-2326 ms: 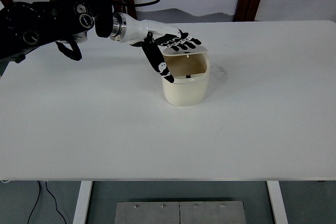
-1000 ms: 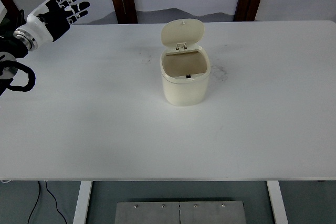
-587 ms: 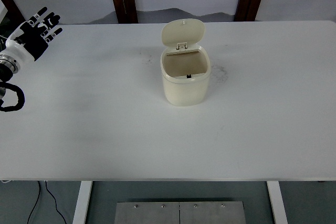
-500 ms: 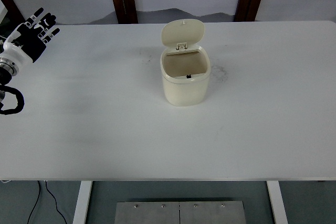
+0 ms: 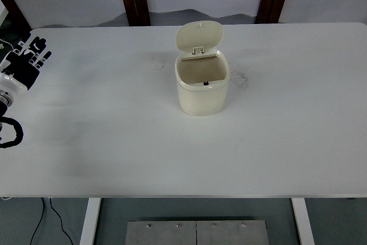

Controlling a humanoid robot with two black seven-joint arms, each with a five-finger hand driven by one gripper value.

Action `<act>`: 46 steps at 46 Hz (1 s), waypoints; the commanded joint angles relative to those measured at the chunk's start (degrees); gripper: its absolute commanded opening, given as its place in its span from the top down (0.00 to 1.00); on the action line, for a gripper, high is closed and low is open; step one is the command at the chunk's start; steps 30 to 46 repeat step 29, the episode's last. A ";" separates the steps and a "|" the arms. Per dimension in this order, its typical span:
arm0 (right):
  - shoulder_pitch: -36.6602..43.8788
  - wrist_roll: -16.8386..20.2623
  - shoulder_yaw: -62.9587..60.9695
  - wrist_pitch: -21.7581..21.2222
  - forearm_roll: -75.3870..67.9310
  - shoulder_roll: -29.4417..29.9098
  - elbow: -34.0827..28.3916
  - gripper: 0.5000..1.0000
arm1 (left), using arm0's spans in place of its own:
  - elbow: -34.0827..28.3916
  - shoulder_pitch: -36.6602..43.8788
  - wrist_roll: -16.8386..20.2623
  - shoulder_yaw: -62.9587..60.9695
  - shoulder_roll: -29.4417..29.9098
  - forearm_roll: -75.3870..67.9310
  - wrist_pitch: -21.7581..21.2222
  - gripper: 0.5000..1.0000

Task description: Open trash can

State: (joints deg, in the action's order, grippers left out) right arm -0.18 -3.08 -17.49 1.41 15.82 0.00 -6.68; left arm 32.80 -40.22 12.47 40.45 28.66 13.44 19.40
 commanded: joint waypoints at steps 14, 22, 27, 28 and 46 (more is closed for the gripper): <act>0.00 0.00 -0.09 0.00 0.00 0.00 0.00 0.02 | -0.01 1.64 0.02 -0.02 -0.09 0.01 0.11 0.00; 0.00 0.09 0.00 -0.09 0.18 0.00 -0.18 0.02 | -0.01 1.90 0.02 -0.02 -0.09 0.01 0.20 0.00; 0.00 0.18 0.00 -0.09 0.35 0.00 -0.09 0.02 | -0.01 1.90 0.02 -0.02 -0.18 0.01 0.20 0.00; 0.00 0.18 0.00 -0.09 0.35 0.00 -0.09 0.02 | 0.07 1.90 0.02 -0.02 -0.27 0.01 0.20 0.00; 0.00 0.18 0.00 -0.09 0.35 0.00 -0.09 0.02 | -0.01 1.99 0.02 -0.02 -0.44 0.01 0.20 0.00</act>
